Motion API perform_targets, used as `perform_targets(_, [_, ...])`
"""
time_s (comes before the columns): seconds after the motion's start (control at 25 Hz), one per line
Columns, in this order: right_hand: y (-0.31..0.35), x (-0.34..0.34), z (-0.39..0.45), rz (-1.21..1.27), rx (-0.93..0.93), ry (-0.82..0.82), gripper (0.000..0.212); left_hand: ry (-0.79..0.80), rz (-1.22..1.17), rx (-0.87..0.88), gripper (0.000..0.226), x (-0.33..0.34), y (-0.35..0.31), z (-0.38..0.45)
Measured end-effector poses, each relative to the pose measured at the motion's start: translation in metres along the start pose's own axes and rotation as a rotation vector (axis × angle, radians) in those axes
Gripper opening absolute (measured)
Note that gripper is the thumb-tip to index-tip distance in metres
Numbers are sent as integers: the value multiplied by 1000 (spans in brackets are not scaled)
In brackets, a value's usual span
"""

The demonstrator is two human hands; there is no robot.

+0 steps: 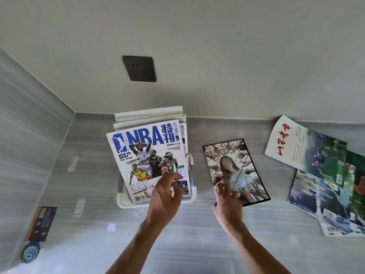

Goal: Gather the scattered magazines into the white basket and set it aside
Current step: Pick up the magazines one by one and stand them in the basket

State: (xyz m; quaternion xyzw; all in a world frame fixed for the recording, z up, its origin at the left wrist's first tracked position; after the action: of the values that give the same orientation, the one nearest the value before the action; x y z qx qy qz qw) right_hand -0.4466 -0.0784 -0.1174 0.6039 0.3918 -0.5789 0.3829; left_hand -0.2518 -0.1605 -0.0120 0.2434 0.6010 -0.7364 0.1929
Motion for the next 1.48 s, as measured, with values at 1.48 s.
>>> perform_targets(1.48, [112,-90,60,1326,374,75,36,-124,-120,-486,34,-123,81,66])
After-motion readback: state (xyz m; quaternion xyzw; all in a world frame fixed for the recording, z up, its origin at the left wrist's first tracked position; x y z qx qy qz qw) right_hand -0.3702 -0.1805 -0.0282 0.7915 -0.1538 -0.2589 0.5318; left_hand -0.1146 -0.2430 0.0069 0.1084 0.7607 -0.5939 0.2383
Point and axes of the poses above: each hand's wrist, its own z-axis towards the middle knuckle, its own x-axis out of the palm, y = z × x, the point moved 9 cm from there along z, towards the middle knuckle, and after that the axes turned 12 degrees about -y, right-handed, at the moved point
